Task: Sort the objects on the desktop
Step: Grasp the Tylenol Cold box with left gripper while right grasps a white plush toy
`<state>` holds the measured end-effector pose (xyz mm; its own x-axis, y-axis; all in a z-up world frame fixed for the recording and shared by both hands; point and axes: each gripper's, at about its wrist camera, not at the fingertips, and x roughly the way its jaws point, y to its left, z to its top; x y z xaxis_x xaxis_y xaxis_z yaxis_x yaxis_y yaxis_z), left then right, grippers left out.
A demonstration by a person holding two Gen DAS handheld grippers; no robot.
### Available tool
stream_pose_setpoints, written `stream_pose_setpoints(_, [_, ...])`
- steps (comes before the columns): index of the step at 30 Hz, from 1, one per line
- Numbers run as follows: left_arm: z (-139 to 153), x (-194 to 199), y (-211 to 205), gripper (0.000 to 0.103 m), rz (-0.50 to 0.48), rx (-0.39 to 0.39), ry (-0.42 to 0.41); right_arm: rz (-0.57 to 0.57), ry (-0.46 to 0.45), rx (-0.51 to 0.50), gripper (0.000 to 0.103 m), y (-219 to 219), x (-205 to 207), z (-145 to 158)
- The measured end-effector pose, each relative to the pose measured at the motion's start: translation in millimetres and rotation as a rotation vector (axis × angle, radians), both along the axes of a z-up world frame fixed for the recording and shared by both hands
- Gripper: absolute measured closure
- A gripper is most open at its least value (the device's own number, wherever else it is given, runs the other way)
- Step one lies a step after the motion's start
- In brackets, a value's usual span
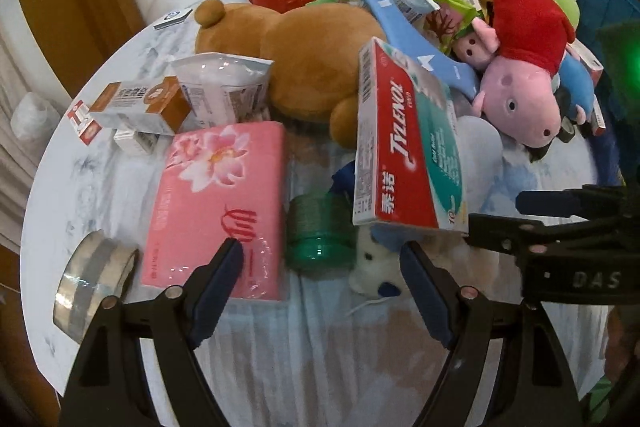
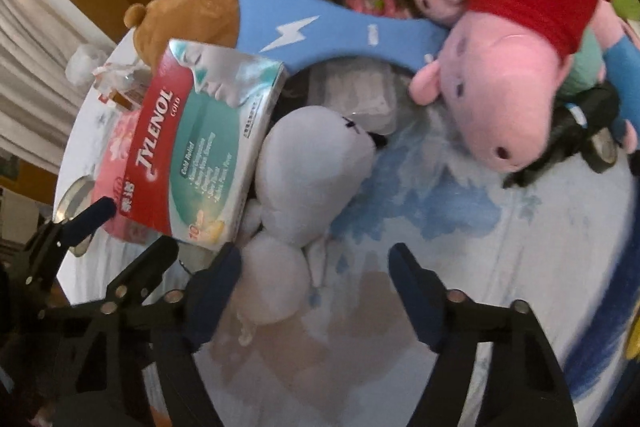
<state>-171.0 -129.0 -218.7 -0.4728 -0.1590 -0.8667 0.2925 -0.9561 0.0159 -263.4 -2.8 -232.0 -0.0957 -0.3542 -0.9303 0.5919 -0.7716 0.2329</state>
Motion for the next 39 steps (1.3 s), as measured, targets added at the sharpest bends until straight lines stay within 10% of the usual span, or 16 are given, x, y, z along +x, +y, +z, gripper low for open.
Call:
stream_pose_setpoints(8, [-1.8,-3.0,0.6,0.022,0.006,0.005,-0.009,0.048,-0.035,-0.014,0.031,-13.4,-7.5,-14.2])
stream_pose_setpoints(14, [4.9,-1.0,11.5,0.022,-0.018,0.052,-0.008,0.050,0.060,0.060,0.080,18.7,-6.5,6.9])
stream_pose_setpoints(26, [21.2,-28.2,50.6,0.023,-0.084,0.063,0.008,-0.146,0.012,0.055,0.072,125.4,-30.3,17.1])
stream_pose_setpoints(32, [-2.8,-61.2,78.7,0.062,-0.154,0.037,-0.051,-0.183,0.032,0.029,0.036,151.3,-33.3,34.6])
stream_pose_setpoints(39, [-20.4,-64.7,97.9,0.086,-0.227,0.201,-0.124,-0.179,0.025,0.003,0.036,142.2,-21.7,37.2])
